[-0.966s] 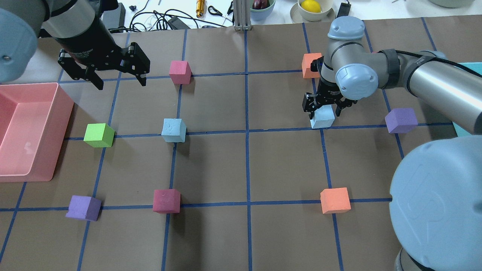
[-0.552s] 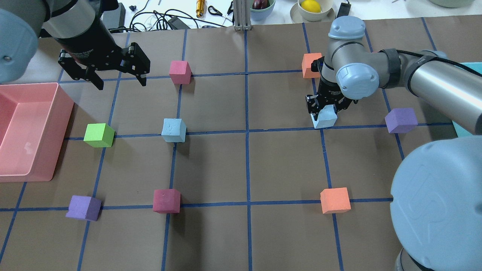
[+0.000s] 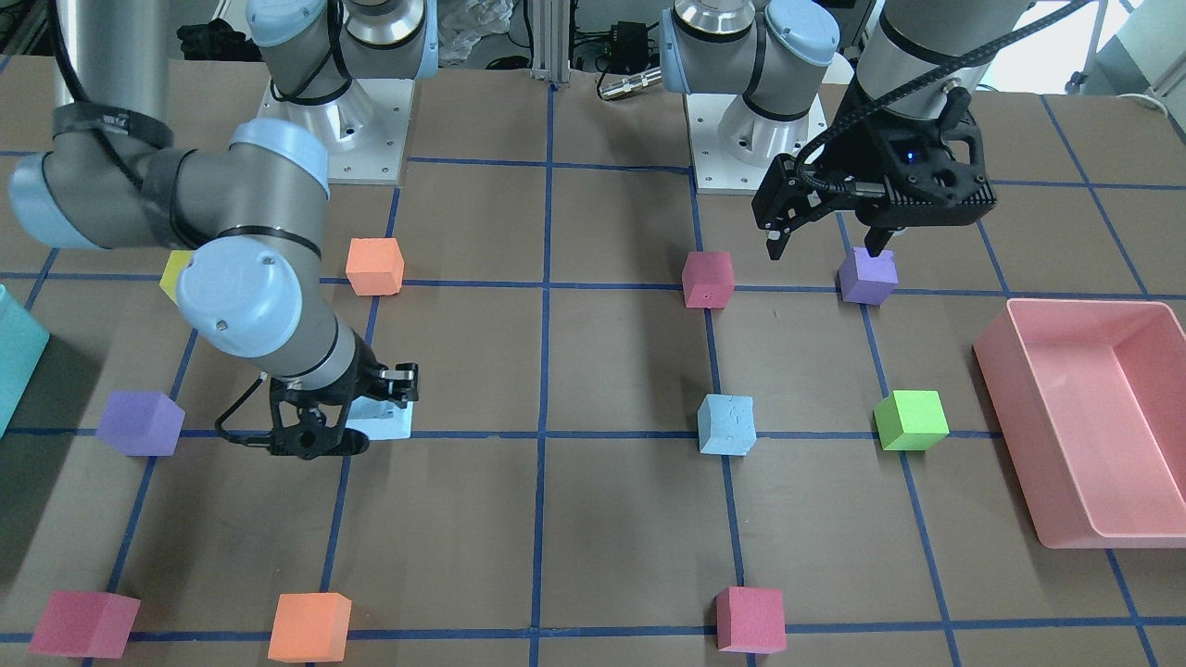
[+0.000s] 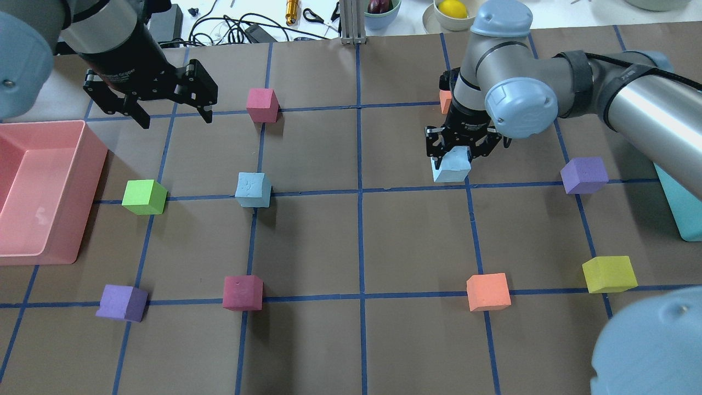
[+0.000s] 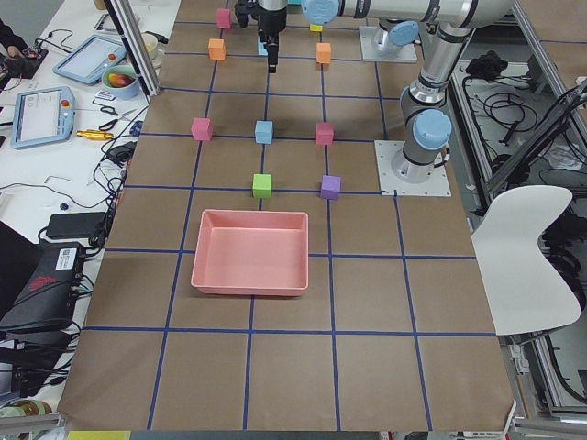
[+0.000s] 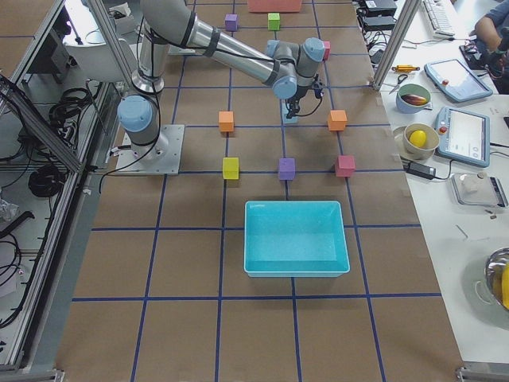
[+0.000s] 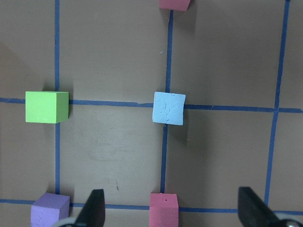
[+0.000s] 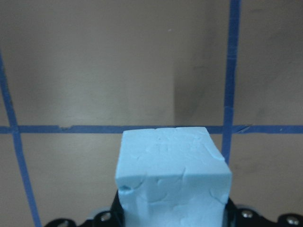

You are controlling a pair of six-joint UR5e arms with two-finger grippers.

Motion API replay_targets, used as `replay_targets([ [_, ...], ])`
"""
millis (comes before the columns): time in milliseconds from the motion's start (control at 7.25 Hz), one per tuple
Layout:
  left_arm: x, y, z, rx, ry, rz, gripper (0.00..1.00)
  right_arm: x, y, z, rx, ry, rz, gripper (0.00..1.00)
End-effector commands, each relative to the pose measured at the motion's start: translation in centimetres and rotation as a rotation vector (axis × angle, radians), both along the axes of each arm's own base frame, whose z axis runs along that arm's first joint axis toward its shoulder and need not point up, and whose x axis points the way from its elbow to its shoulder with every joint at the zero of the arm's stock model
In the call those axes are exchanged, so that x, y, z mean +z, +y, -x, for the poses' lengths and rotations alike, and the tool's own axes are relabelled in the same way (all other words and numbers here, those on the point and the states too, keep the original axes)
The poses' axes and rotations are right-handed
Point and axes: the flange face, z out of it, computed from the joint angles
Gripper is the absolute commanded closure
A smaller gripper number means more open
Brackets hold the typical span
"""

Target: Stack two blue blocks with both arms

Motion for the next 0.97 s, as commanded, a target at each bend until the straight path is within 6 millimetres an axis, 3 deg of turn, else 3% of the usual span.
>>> replay_targets([
  [0, 0.3, 0.5, -0.2, -0.019, -0.005, 0.004, 0.0, 1.2, 5.0, -9.6, -0.06, 0.022, -0.01, 1.0],
  [276, -1.9, -1.1, 0.0, -0.025, 0.0, -0.02, 0.0, -1.2, 8.1, -13.1, -0.043, 0.037, -0.037, 1.0],
  [552, -6.2, -3.6, -0.1, -0.048, 0.001, -0.034, 0.0, -4.3, 9.6, -16.4, -0.086, 0.036, 0.007, 1.0],
  [828, -9.3, -4.9, -0.2, -0.051, -0.001, -0.025, 0.0, -6.0, 10.4, -16.4, -0.083, 0.049, -0.023, 1.0],
])
